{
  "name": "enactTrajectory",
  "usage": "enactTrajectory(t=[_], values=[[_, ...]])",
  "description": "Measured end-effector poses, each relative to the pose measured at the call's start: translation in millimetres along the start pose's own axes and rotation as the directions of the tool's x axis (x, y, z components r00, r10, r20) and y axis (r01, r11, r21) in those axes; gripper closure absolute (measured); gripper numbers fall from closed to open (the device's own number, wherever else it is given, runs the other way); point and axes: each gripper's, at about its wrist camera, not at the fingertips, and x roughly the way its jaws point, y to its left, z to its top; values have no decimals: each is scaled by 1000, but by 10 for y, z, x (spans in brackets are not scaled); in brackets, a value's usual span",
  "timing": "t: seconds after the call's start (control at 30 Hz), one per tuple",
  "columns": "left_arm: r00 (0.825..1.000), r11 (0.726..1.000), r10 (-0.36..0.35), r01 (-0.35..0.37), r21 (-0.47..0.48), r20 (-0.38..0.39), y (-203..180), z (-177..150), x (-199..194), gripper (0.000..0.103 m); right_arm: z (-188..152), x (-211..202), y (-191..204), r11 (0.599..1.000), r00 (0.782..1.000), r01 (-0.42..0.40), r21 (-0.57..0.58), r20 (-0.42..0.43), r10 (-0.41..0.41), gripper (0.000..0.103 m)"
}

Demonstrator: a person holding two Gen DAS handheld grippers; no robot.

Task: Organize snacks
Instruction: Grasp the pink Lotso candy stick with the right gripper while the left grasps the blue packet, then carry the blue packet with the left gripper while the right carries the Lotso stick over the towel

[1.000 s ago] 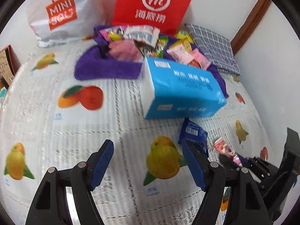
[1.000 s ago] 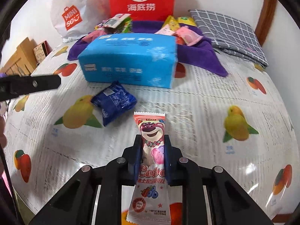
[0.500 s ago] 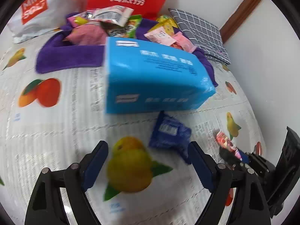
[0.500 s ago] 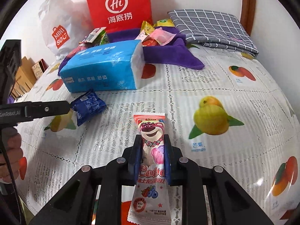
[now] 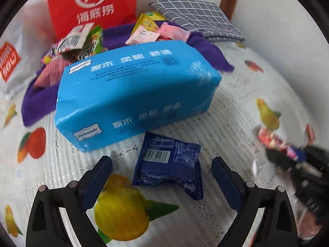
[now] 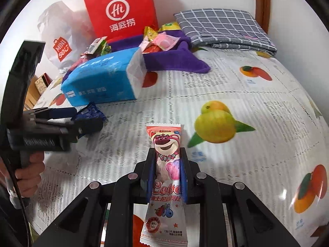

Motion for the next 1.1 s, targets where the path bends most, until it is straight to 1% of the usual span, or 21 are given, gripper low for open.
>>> enactTrajectory(t=[0.07,0.1,0.13,0.17,0.2,0.23,0.3,0.43,0.63,0.7,0.77,0.9,0.97,1.1], values=[[1000,1000,6,-6,7,25,-10,-29,-23,12,-10,-9,-32,1000,1000,-8,12,1,8,81],[999,1000,12,-12,5,32,2,-33,-44,21,-13,-9,-40,1000,1000,-12,19,4,12,81],[999,1000,16,-16,-2,37,24,-38,-71,32,-12,-8,-44,1000,1000,-12,21,5,12,81],[999,1000,21,-20,-7,41,45,-42,-89,38,-12,-8,-34,1000,1000,-5,22,6,5,81],[999,1000,28,-27,-11,47,65,-51,-111,49,-11,-7,-16,1000,1000,6,20,5,-6,81],[998,999,35,-34,-16,52,91,-60,-124,55,-12,-7,-5,1000,1000,14,18,5,-14,81],[998,999,35,-33,-32,61,134,-78,-144,60,-9,-11,39,999,999,42,7,4,-42,81],[998,998,34,-31,-47,56,176,-122,-192,62,6,-34,73,998,998,55,7,-12,-54,82],[999,991,-1,8,-130,55,373,-229,-299,62,33,-80,136,998,998,57,9,-25,-57,82],[997,989,-17,27,-147,69,430,-275,-371,62,54,-124,194,999,998,54,11,-26,-53,82],[997,987,-25,37,-154,74,464,-294,-428,62,83,-173,249,999,999,43,16,-19,-43,82],[996,989,-14,27,-146,88,510,-315,-560,62,175,-289,406,999,999,51,9,14,-51,82],[995,989,-28,42,-141,97,550,-325,-616,62,218,-331,467,999,998,51,4,27,-51,82],[993,985,-38,57,-163,113,663,-307,-718,62,288,-385,581,998,997,57,-10,49,-56,82]])
